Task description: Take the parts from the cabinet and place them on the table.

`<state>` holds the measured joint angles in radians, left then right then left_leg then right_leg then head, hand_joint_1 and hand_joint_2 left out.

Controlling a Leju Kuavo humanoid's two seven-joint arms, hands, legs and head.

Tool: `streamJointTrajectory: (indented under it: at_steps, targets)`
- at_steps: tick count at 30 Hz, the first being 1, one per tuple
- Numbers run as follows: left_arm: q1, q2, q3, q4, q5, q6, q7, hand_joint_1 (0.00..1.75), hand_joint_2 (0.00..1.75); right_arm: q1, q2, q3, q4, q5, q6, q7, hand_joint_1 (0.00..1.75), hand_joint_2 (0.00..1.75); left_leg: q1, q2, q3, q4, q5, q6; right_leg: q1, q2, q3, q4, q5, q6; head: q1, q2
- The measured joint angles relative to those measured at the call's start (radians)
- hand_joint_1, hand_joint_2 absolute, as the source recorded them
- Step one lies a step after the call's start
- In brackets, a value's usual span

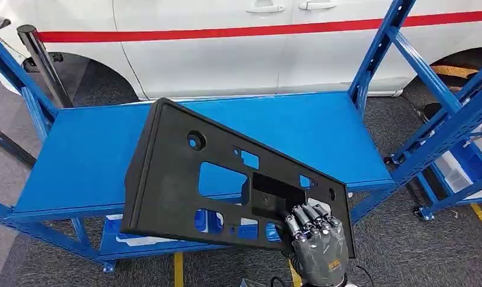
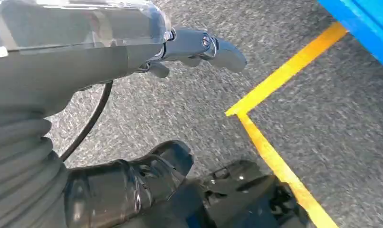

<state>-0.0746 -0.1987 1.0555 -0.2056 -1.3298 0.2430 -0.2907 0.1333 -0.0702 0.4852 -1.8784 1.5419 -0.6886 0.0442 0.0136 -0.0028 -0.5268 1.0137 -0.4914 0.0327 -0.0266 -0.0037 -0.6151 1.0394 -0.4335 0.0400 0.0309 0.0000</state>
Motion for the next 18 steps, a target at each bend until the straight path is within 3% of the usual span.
streamJointTrajectory:
  at_steps: [2,4,5,6,7,9,10,11,12,14,15,16,17,18]
  targets:
    - [-0.002,0.000,0.000,0.000,0.000,0.000,0.000,0.00,1.75,0.000,0.000,0.000,0.000,-0.001,0.000,0.000,1.75,1.75,-0.002,0.002,-0.015,0.000,0.013,0.015,0.001,0.001,-0.037,0.091,-0.087,0.003,0.000,0.000]
    - [-0.002,0.000,0.000,0.000,0.000,0.000,0.000,0.00,1.75,0.002,0.000,0.000,0.000,-0.002,0.000,-0.001,1.75,1.75,-0.007,0.003,-0.033,0.002,0.024,0.019,0.004,0.001,-0.094,0.247,-0.171,0.006,0.000,0.000]
    - [-0.001,0.000,0.000,0.000,0.000,-0.001,0.000,0.00,1.75,0.003,0.000,0.000,0.000,-0.004,0.000,-0.001,1.75,1.75,-0.012,0.004,-0.043,0.003,0.030,0.021,0.005,0.001,-0.107,0.297,-0.186,0.005,0.000,0.000]
    - [0.000,0.000,0.000,0.000,0.000,-0.001,0.000,0.00,1.75,0.003,0.000,0.000,0.000,-0.005,0.000,-0.001,1.75,1.75,-0.015,0.004,-0.049,0.005,0.034,0.021,0.006,0.001,-0.093,0.290,-0.176,0.002,0.000,0.000]
    - [0.000,0.000,0.000,0.000,-0.001,-0.001,0.000,0.00,1.75,0.004,0.000,0.000,0.000,-0.006,0.000,-0.001,1.75,1.75,-0.019,0.004,-0.055,0.005,0.038,0.022,0.008,0.001,-0.055,0.238,-0.149,-0.005,0.000,0.000]
    - [0.000,-0.001,0.000,0.000,-0.001,-0.001,0.000,0.00,1.75,0.003,0.000,0.000,0.000,-0.007,0.000,-0.001,1.75,1.75,-0.024,0.002,-0.059,0.005,0.045,0.020,0.021,0.002,0.063,0.055,-0.082,-0.029,0.000,0.000]
    - [0.000,-0.004,0.000,0.000,-0.001,-0.001,0.000,0.00,1.75,0.002,0.000,0.000,0.000,-0.008,0.000,-0.001,1.75,1.75,-0.023,0.002,-0.060,0.005,0.049,0.018,0.029,0.001,0.100,-0.016,-0.089,-0.047,0.000,0.000]
    - [0.000,-0.005,0.000,0.000,-0.001,-0.001,0.002,0.00,1.75,0.004,0.000,0.000,0.000,-0.008,0.000,-0.002,1.75,1.75,-0.029,0.002,-0.063,0.008,0.051,0.012,0.031,-0.005,0.100,-0.024,-0.079,-0.046,-0.001,0.000]
    - [-0.001,-0.005,0.000,0.000,-0.001,-0.001,0.002,0.00,1.75,0.003,0.000,0.000,-0.002,-0.010,0.000,-0.003,1.75,1.75,-0.025,0.003,-0.066,0.008,0.055,0.006,0.034,-0.005,0.096,-0.023,-0.076,-0.047,0.000,0.000]
    - [-0.002,-0.006,0.000,0.000,-0.001,-0.002,0.002,0.00,1.75,0.005,0.000,0.000,-0.003,-0.011,0.000,-0.005,1.75,1.75,-0.022,0.007,-0.065,0.001,0.065,-0.006,0.037,-0.002,0.092,-0.027,-0.065,-0.056,0.000,0.000]
    - [-0.001,-0.005,0.001,0.000,0.000,-0.002,0.000,0.00,1.75,0.005,0.000,0.000,-0.003,-0.014,0.000,-0.010,1.75,1.75,-0.027,0.007,-0.068,0.006,0.063,-0.011,0.018,-0.004,0.093,-0.045,-0.048,-0.060,0.000,0.000]
    - [-0.001,-0.005,0.002,0.000,0.000,-0.002,0.000,0.00,1.75,0.004,0.000,0.000,-0.003,-0.016,0.000,-0.013,1.75,1.75,-0.025,0.004,-0.079,0.024,0.037,-0.017,0.019,-0.008,0.090,-0.051,-0.040,-0.064,-0.001,0.000]
    - [0.000,-0.005,0.002,0.000,0.000,-0.003,0.000,0.00,1.75,0.004,0.002,0.000,-0.003,-0.018,0.000,-0.016,1.75,1.75,-0.022,0.003,-0.098,0.071,-0.010,-0.022,0.018,-0.008,0.081,-0.051,-0.033,-0.071,-0.002,0.000]
    - [0.000,-0.005,0.002,0.000,0.000,-0.003,0.000,0.00,1.75,0.005,0.003,0.000,-0.003,-0.021,0.000,-0.018,1.75,1.75,-0.016,0.003,-0.125,0.146,-0.059,-0.028,0.018,-0.009,0.071,-0.050,-0.027,-0.069,-0.002,0.000]
